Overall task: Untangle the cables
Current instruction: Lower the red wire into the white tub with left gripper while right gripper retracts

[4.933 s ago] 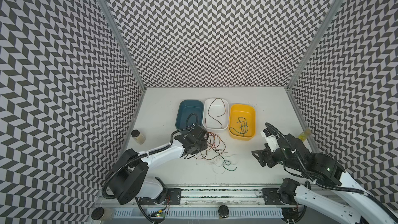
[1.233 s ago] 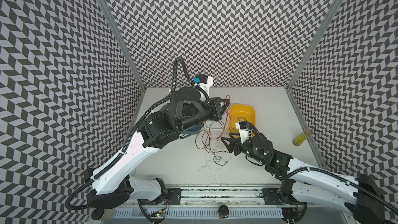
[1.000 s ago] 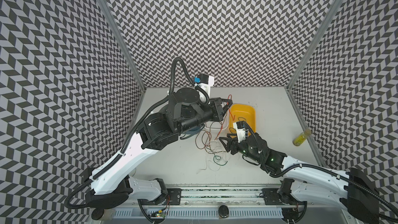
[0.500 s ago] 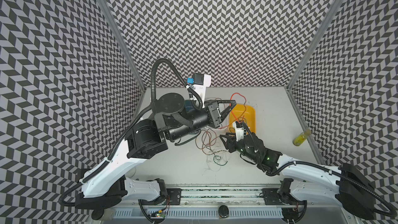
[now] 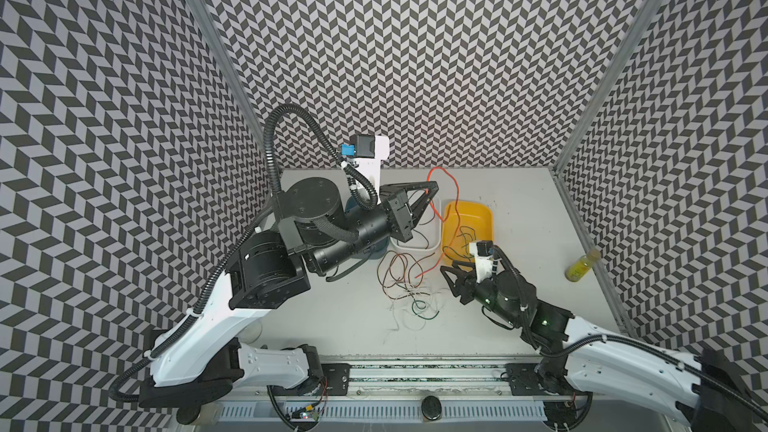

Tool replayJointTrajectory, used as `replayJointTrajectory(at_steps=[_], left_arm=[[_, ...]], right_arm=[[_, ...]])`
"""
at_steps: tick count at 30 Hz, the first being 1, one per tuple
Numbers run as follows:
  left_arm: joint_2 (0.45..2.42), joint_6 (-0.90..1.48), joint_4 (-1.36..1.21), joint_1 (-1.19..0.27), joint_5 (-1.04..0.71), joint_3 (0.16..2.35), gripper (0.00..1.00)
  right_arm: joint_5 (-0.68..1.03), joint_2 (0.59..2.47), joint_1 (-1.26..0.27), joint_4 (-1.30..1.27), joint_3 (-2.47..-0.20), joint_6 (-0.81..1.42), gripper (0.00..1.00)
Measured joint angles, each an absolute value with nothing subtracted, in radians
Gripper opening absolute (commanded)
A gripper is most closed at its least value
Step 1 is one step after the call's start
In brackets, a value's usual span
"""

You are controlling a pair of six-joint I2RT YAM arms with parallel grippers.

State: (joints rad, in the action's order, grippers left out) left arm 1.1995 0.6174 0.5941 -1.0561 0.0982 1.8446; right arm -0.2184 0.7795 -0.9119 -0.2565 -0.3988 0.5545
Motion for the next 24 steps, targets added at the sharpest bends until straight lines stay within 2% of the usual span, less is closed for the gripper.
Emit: replayJointTrajectory(at_steps=[8,11,20,24], left_arm=[[1.227,0.583,0.588,-0.787,0.002,1.715,0.00],[1.258,0.573,0.553,-0.727,-0.039,1.650,0.00],[1.398,0.509,0.440,-0.663,-0.112,1.539,0.00],[1.442,0.490,0.375,-0.634,-0.131,1.481,0.00]], right_arm=[[-0.350,0.384,-0.912,0.123,-0.400,0.550,0.55],[-0.385,0.312,-0.912,0.222,-0.438,0.545,0.58],[-0.461,0.419,-0.912,0.484,-0.701,0.487,0.74],[-0.480,0.472,-0.912,0.570,-0.778,0.442,0.86]])
